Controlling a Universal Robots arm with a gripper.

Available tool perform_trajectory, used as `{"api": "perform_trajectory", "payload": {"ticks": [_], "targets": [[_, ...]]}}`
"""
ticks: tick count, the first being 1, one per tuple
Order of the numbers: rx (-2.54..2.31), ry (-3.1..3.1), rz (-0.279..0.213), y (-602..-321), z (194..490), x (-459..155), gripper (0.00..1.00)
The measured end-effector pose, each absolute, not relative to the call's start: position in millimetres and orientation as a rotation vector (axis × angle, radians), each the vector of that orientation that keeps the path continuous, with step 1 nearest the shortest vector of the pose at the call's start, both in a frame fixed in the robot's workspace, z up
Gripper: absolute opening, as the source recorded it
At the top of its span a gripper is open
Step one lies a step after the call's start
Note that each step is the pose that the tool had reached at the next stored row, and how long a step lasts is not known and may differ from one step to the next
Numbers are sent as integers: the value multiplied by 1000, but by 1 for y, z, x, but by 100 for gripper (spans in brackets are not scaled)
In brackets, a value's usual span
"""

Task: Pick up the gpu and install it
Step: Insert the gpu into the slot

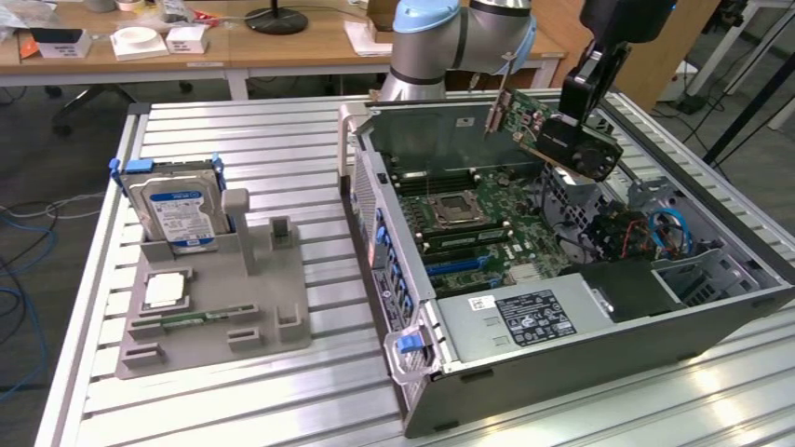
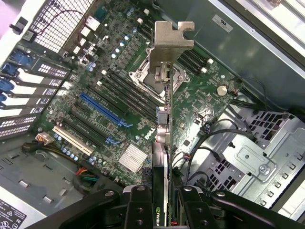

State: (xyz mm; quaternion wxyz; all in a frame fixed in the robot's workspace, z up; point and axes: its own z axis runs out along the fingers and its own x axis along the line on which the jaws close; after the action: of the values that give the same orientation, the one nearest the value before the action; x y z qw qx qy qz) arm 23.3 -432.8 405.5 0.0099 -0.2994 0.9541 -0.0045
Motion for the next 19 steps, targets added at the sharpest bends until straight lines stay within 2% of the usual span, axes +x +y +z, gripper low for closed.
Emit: {"api": "perform_trajectory", "payload": {"ticks": [19], "targets": [[-951,2973,-14,-433,406,24,26]]}}
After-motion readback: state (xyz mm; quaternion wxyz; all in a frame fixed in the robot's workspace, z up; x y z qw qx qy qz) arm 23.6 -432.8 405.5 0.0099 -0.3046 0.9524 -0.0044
